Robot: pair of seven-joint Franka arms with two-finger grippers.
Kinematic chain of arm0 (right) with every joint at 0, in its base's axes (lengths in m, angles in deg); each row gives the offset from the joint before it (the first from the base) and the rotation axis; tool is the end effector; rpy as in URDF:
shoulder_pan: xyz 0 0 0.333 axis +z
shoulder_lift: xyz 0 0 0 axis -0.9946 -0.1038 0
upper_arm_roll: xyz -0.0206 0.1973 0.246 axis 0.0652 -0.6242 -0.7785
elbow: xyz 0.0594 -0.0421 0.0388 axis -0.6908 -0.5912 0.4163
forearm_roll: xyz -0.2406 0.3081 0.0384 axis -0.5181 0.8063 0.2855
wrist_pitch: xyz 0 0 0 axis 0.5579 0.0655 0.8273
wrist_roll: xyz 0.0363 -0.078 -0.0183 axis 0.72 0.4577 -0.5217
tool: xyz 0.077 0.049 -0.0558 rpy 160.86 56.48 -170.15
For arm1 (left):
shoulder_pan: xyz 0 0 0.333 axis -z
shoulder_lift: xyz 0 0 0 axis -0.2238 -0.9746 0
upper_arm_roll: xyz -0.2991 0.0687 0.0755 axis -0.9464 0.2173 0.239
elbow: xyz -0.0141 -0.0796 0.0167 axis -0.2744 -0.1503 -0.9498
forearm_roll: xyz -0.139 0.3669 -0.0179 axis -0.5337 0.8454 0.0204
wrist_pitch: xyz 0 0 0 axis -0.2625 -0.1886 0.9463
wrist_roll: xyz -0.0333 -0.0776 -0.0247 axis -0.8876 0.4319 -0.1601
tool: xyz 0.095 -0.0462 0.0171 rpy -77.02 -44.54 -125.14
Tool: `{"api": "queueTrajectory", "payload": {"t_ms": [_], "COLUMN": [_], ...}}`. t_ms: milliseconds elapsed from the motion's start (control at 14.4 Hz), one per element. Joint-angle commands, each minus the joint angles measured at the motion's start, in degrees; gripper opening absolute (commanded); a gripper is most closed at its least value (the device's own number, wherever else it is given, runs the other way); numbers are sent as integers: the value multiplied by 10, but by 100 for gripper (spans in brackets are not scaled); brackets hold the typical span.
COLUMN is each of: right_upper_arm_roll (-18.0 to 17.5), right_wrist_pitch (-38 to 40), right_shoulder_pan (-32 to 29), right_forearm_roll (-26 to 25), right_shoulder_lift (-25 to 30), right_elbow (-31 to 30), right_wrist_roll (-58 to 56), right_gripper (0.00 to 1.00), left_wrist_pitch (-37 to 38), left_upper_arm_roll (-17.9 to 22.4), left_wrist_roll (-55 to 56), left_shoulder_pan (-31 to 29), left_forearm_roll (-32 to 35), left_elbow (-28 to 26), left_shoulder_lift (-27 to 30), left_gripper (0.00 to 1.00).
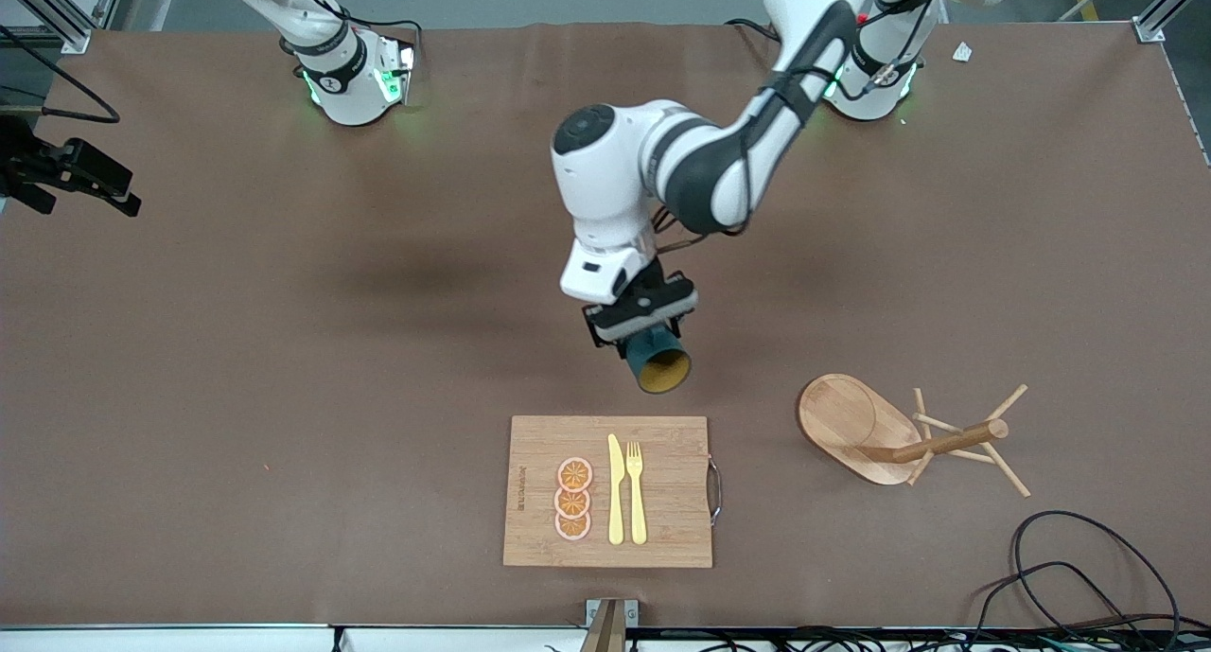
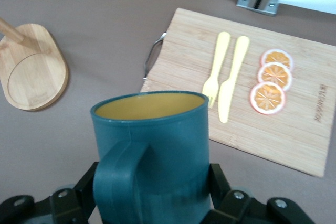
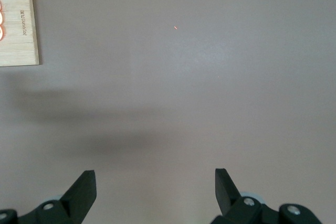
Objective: Transfer cup from left to right arm and place
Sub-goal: 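Lift the mug off the stand and carry it toward table center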
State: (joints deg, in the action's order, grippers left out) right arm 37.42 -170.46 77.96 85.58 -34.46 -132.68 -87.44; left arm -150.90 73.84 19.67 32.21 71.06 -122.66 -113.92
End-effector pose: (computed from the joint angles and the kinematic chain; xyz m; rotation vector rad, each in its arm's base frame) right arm 0.5289 -0.0162 0.6480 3.1372 -0.0725 0.0431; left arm 0.5146 -0.5331 0.3555 -2.8741 -0.4542 -0.6967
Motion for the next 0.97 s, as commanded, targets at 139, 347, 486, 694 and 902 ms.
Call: {"api": "queueTrajectory", "payload": {"t_ms": [139,347,486,694,902], "right_upper_arm_roll": [-3,-3,-3,-3,-3], "right_wrist_pitch": [3,3,3,3,3], "right_shoulder_pan": [-4,-4,-4,-4,-3], "right_forearm_roll": [6,6,6,6,6], "right_shoulder_lift": [4,4,4,4,4], "right_elbow": [-1,0,0,0,0], "right_wrist_roll": [-4,-4,-4,-4,-4], "right_gripper": [100,100,100,100,100], "left_wrist_pitch": [-5,-5,-5,5,21], "left_upper_arm_roll": [8,7,8,8,8], "left_wrist_roll": [175,264,320,446,490], "left_shoulder_pan": [83,114,137,171,194], "left_forearm_roll": [169,288,340,421,457], "left_elbow": [5,2,4,2,-6], "left_shoulder_lift": [-50,-93,-125,-168,-180], "left_gripper": [65,65,65,65,65]}}
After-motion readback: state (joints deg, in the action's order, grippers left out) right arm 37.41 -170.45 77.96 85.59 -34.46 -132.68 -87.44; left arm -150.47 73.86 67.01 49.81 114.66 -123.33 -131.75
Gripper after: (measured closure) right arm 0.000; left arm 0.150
